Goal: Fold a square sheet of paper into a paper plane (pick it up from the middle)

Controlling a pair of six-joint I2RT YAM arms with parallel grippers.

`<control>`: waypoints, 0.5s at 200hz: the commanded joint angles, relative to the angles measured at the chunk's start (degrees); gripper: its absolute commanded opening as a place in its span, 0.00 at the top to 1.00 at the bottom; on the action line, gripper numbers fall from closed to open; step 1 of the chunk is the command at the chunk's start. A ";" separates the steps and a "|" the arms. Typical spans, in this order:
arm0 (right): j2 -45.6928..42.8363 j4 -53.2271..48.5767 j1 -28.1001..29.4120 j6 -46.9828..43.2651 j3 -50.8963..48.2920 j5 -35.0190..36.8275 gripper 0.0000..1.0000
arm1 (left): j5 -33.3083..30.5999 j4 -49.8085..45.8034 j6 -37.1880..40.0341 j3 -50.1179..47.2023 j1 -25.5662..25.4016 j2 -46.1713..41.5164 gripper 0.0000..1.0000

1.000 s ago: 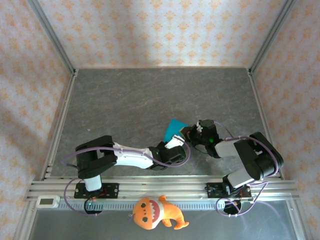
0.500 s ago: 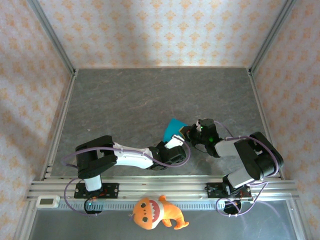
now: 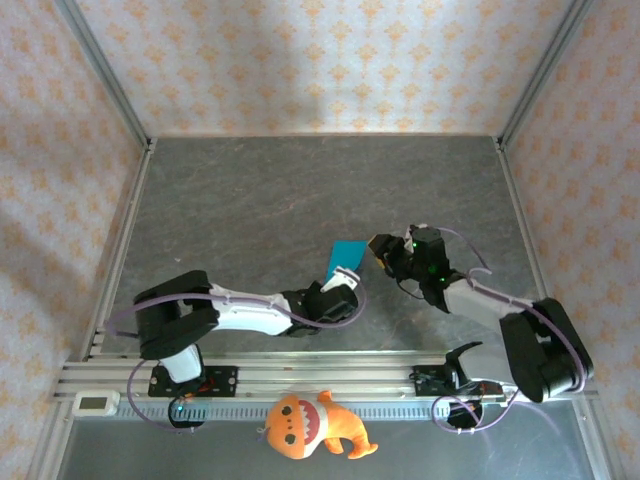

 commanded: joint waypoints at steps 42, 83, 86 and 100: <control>-7.26 -5.63 -0.48 4.28 -1.47 1.26 0.51 | 16.64 8.97 -0.01 -5.58 5.82 -7.48 0.98; -4.73 -10.21 0.01 5.08 1.73 -1.91 0.51 | 17.32 8.42 0.62 -5.35 6.90 -5.55 0.97; -4.38 -10.39 0.06 5.06 2.02 -2.23 0.51 | 17.23 8.30 0.59 -5.27 6.90 -5.39 0.97; -3.06 -12.05 0.65 4.68 3.37 -2.76 0.51 | 17.07 8.24 0.91 -4.97 6.86 -5.08 0.97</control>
